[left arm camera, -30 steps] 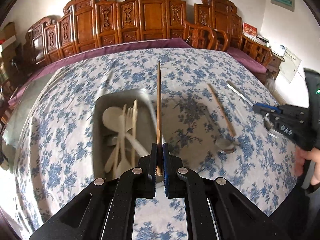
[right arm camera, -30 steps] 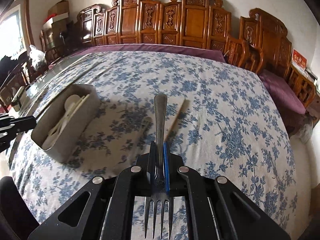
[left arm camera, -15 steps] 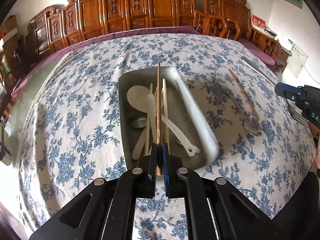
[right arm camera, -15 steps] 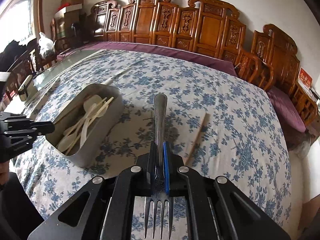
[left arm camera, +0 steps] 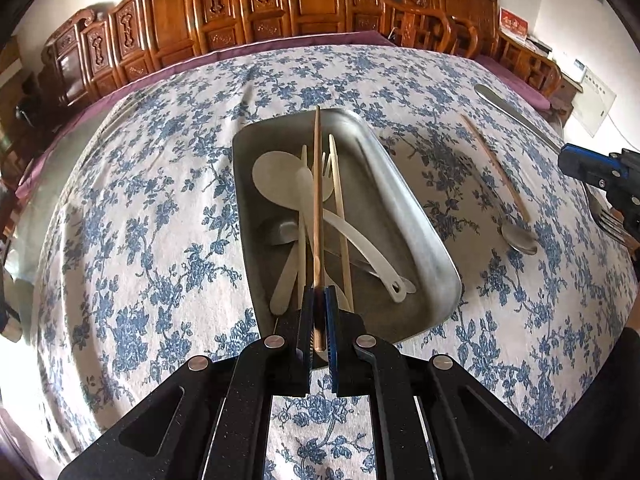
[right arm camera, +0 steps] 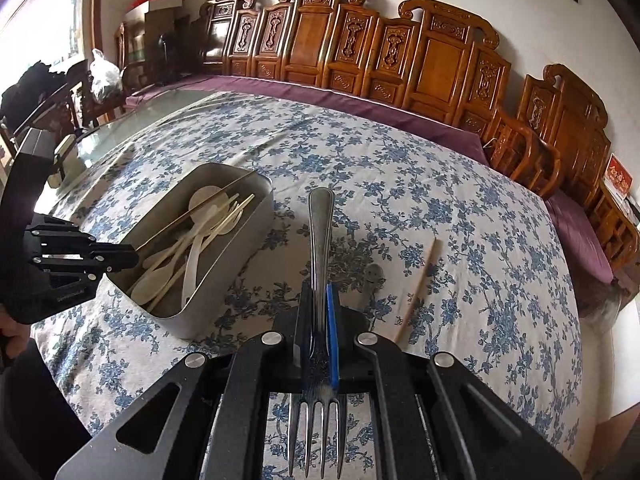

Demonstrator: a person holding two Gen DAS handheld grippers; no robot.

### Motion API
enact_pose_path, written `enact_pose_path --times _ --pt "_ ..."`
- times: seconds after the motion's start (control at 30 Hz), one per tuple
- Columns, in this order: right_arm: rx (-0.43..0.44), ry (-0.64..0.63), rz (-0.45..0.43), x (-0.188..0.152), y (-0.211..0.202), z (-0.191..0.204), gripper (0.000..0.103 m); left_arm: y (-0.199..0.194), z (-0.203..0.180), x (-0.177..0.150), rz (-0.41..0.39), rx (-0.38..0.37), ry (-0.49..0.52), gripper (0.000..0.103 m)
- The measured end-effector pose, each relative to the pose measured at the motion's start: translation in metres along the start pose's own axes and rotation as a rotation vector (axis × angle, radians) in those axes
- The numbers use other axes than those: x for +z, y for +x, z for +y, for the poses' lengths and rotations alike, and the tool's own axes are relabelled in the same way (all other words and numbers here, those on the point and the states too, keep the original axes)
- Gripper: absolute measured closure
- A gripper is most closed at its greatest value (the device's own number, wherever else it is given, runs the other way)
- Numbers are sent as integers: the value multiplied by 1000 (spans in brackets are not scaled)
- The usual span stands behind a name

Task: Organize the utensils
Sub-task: 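Carry the wooden chopstick into the tray and open the left tool, then lower the metal fork into the tray and open the right tool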

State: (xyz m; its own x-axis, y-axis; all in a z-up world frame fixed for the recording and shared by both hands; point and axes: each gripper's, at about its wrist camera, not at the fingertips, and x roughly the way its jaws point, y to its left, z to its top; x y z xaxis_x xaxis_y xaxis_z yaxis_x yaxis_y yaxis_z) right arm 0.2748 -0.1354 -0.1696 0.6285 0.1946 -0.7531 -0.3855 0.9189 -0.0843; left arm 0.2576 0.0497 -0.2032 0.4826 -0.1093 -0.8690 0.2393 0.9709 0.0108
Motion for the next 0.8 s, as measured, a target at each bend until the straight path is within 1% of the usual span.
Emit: enact_pose_path --times 0.1,0.17,0.27,0.37,0.43,0.53,0.67,0.73,0.8 --pt "3 -2 0 1 0 3 95 -4 2 1 -16 2 -8 98" --pt "6 -6 -1 2 0 6 95 -8 5 2 -27 7 -23 95" --pt "14 -13 -4 5 -1 13 95 -16 10 4 -49 5 -41 94" --pt "22 -22 -9 8 -2 21 95 -23 14 3 -67 5 -51 85" --pt "31 -24 -12 10 -3 27 95 -29 18 1 -84 8 -62 85" --pt "49 -28 -13 15 0 37 95 -39 25 -1 -106 8 -84 82" --pt "74 -30 -12 22 6 51 95 -48 32 -3 -127 24 -92 75" --pt "95 -26 -12 26 10 58 95 -53 38 -3 -139 34 -99 73" --pt "126 -14 -10 32 16 66 95 -56 44 -4 -148 43 -112 69"
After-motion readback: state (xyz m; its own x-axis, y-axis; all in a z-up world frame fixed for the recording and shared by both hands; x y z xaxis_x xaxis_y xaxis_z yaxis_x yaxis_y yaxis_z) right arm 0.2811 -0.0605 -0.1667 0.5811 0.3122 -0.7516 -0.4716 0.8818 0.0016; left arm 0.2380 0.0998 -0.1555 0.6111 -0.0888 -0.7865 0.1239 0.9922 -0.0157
